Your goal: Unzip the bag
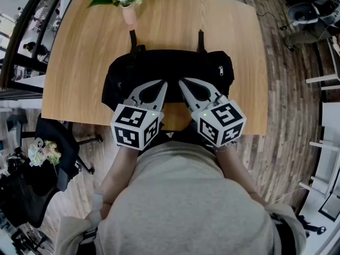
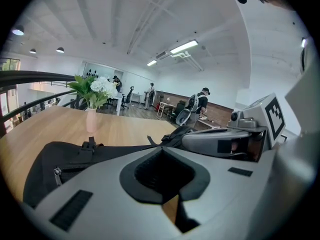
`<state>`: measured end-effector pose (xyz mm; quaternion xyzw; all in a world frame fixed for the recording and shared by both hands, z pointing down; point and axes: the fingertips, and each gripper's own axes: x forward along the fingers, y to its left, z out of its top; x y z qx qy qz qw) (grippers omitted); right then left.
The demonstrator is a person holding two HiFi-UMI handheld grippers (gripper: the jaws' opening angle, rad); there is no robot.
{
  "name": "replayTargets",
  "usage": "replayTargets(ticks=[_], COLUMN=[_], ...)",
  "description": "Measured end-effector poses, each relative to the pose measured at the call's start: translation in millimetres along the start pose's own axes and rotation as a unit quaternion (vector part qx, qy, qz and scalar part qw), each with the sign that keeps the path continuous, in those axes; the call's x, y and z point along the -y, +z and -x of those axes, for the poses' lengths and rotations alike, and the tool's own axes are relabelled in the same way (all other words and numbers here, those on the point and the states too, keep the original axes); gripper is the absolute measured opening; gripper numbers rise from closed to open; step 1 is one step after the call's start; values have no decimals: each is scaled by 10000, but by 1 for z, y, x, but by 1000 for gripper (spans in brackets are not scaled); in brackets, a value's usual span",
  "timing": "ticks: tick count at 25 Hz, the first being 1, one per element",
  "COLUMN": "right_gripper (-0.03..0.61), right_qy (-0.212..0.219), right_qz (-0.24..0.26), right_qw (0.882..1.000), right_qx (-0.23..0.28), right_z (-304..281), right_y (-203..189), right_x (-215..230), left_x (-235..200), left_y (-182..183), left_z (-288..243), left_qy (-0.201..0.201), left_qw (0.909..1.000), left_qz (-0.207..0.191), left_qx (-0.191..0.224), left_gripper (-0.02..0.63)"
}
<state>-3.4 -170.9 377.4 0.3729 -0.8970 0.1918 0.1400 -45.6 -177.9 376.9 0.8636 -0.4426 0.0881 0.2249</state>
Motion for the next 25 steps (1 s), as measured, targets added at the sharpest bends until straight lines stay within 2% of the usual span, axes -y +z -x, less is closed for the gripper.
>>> replayTargets(ticks=[8, 25], right_gripper=[5, 5], right_qy=[49, 23], right_qz=[-13, -154], right_qw=[10000, 9999], right_qx=[-71, -72], right_z=[-1, 2], right_y=[-3, -7], right_x=[1, 3], left_x=[3, 3], left_y=[-1, -3], left_z=[-2, 0], left_qy=[-68, -51], left_qw=[9999, 10000], left_qz=[82, 5], left_qx=[-43, -75], left_gripper=[17, 17])
